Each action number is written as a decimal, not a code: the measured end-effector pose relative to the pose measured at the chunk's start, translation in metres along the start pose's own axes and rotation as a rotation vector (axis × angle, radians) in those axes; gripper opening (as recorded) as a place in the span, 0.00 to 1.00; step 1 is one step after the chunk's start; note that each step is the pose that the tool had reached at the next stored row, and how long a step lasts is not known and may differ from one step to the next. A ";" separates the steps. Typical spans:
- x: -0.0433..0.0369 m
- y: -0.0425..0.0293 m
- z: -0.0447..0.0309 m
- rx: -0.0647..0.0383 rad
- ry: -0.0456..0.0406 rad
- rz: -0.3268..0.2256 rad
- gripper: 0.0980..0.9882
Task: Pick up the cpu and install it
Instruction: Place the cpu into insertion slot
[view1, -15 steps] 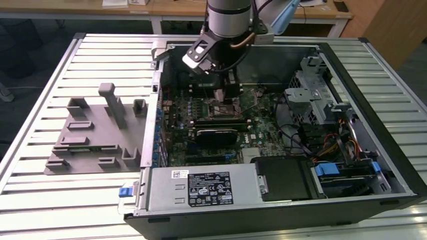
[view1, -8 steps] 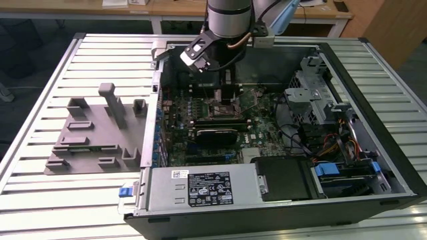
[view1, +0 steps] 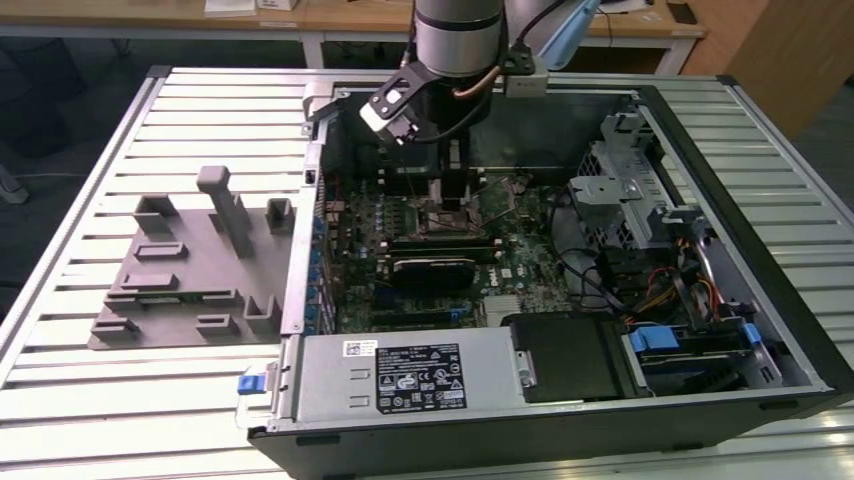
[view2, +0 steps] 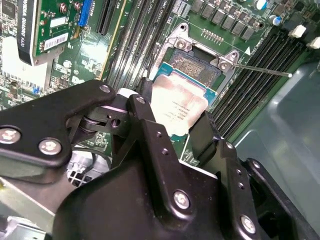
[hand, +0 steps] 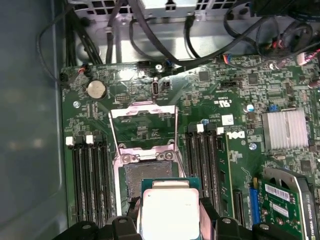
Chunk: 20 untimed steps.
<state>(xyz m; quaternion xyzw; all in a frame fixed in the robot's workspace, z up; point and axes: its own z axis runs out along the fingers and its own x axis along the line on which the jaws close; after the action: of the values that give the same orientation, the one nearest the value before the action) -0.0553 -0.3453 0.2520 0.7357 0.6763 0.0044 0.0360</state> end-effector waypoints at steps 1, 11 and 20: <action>0.0005 -0.0001 0.0005 0.000 0.0005 -0.010 0.50; 0.0014 -0.0002 0.0027 -0.002 0.0027 -0.041 0.50; 0.0023 -0.0007 0.0087 -0.002 0.0028 -0.048 0.50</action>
<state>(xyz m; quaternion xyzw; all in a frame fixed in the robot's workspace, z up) -0.0553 -0.3433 0.2432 0.7193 0.6938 0.0053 0.0359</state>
